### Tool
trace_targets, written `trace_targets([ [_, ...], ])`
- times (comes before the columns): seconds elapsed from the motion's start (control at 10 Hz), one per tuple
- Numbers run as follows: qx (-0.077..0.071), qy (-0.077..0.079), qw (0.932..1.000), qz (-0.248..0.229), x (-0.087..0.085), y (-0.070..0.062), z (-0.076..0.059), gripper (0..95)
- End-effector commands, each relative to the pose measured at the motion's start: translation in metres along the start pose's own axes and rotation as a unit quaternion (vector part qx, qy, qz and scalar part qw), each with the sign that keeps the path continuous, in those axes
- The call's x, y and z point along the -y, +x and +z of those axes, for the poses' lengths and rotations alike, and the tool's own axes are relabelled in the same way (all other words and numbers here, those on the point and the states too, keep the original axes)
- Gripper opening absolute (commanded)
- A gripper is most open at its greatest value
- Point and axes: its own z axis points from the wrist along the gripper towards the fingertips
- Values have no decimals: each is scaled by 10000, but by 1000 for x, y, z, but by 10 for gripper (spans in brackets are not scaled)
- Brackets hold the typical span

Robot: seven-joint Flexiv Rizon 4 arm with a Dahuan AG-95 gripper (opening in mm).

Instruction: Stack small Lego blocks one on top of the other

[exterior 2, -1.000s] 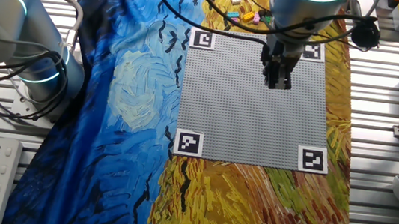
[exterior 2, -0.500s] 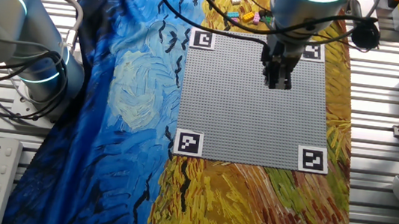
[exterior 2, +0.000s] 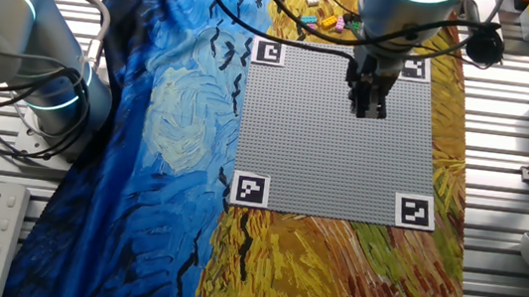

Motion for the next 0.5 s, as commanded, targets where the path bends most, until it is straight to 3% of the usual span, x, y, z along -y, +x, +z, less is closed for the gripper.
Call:
trace_targets([
  [0.1, 1, 5, 10000, -60, 0, 0, 0, 0],
  [0.5, 53, 56, 9986, -528, 0, 0, 2, 0],
])
